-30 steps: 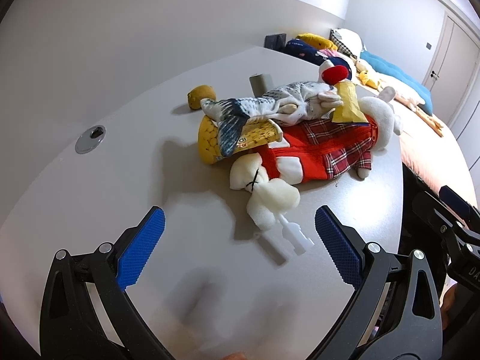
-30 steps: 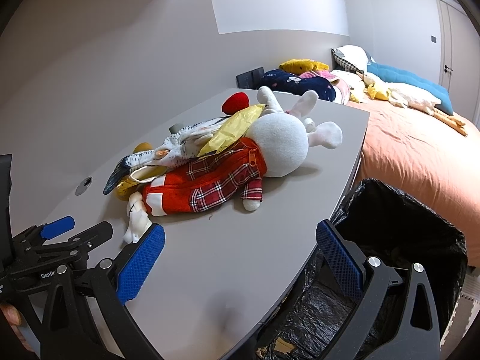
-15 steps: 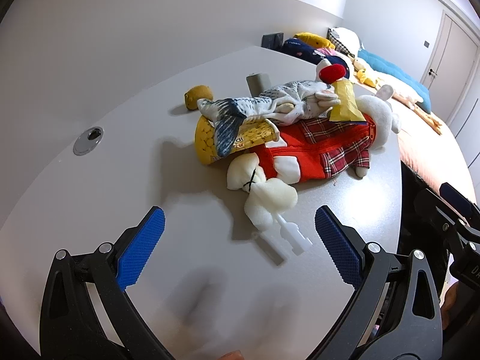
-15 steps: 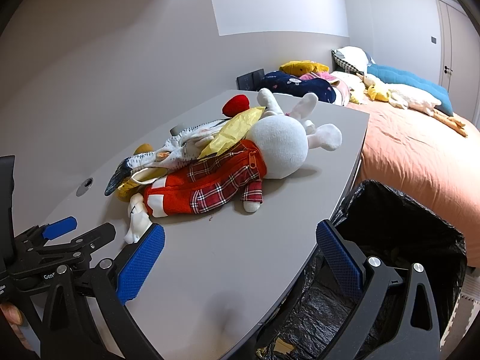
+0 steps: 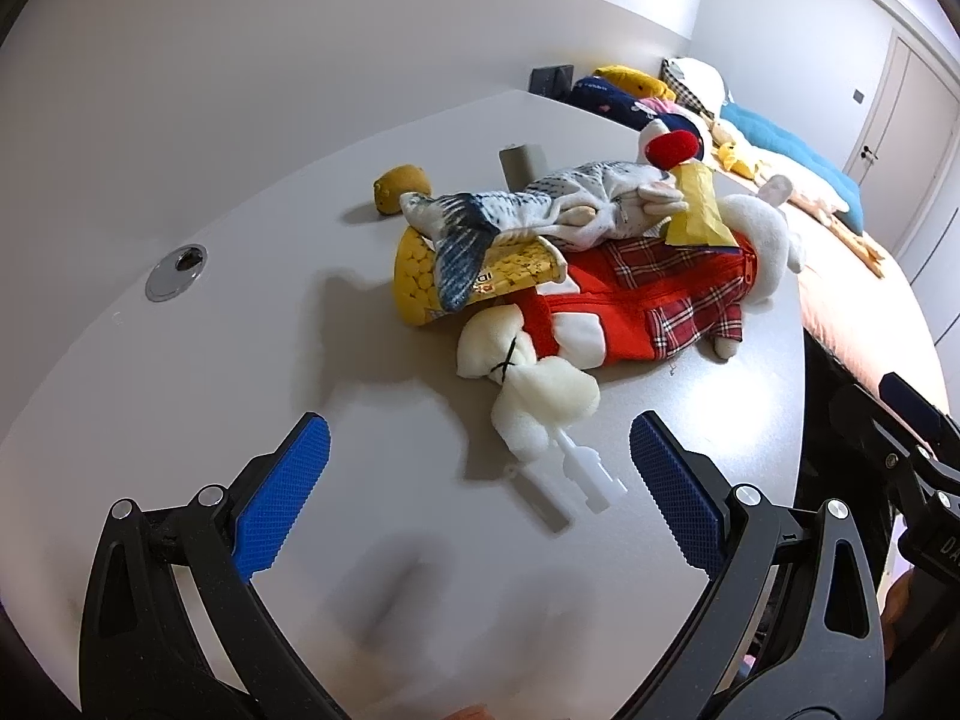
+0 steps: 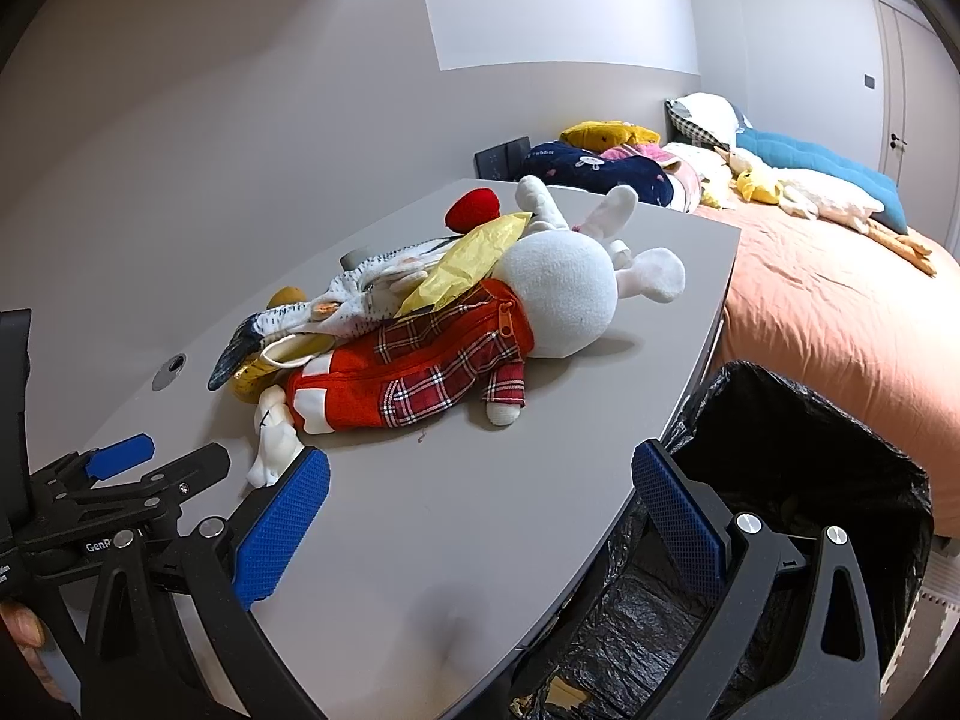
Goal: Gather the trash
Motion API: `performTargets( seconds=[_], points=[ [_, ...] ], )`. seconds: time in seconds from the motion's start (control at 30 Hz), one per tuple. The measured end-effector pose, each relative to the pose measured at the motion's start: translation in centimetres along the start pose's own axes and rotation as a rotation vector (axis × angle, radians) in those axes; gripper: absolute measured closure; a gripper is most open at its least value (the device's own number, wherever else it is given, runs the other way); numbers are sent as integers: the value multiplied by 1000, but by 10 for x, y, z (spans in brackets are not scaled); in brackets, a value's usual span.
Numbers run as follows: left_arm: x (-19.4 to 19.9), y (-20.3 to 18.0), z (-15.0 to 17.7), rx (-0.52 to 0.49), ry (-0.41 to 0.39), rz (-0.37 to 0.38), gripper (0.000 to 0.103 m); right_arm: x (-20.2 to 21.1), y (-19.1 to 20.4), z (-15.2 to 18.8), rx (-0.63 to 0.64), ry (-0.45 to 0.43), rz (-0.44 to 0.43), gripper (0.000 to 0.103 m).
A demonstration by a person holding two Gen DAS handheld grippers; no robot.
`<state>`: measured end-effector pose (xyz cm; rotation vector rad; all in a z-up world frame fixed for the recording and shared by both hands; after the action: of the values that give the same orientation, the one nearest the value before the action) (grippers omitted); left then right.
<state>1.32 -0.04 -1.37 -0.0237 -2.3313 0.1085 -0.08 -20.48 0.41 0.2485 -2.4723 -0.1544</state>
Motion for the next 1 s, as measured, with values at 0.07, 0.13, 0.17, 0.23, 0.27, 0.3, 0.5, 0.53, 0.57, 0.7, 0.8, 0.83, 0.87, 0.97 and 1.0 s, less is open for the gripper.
performTargets(
  seconds=[0.07, 0.13, 0.17, 0.23, 0.27, 0.3, 0.5, 0.53, 0.57, 0.7, 0.8, 0.83, 0.87, 0.97, 1.0],
  points=[
    [-2, -1, 1, 1, 10, 17, 6, -1, -1, 0, 0, 0, 1, 3],
    [-4, -4, 2, -7, 15, 23, 6, -2, -2, -1, -2, -4, 1, 3],
    [-4, -5, 3, -12, 16, 25, 6, -2, -2, -1, -2, -5, 0, 3],
    [-8, -7, 4, -24, 25, 22, 6, -3, -3, -3, -9, -11, -20, 3],
    [-11, -8, 5, -24, 28, 19, 6, -4, -4, -3, -14, -12, -26, 3],
    [-13, -8, 5, -22, 30, 19, 6, -4, -5, -3, -21, -16, -34, 3],
    [-28, -10, -1, -15, 47, 22, 17, -12, -9, -6, -37, -12, -72, 3],
    [-32, -12, -2, -18, 58, 22, 18, -14, -10, -7, -41, -11, -79, 3],
    [-35, -12, -2, -17, 62, 23, 21, -16, -10, -8, -44, -10, -82, 3],
    [-49, -15, -3, -16, 89, 25, 28, -24, -12, -13, -47, -9, -88, 3],
    [-56, -13, -4, -3, 100, 41, 34, -28, -11, -17, -40, -11, -88, 4],
    [-57, -13, -4, -3, 102, 43, 35, -30, -11, -19, -36, -12, -87, 7],
    [-59, -13, -5, -1, 106, 42, 37, -32, -10, -21, -33, -12, -86, 8],
    [-65, -10, -6, 17, 116, 48, 43, -39, -7, -27, -22, -6, -87, 10],
    [-67, -9, -6, 19, 121, 53, 43, -43, -5, -29, -18, -6, -90, 10]
  ],
)
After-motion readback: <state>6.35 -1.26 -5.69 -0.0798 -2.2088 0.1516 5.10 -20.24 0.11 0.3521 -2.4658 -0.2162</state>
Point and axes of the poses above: each gripper's, at about its wrist camera, not at the fingertips, and x roughly against the way its jaws point, y to its left, z to its underside, the point moved 2 cm from there along -x, roughly the way its jaws point, and after that the axes turned 4 degrees about -y, right-handed, at the moved point
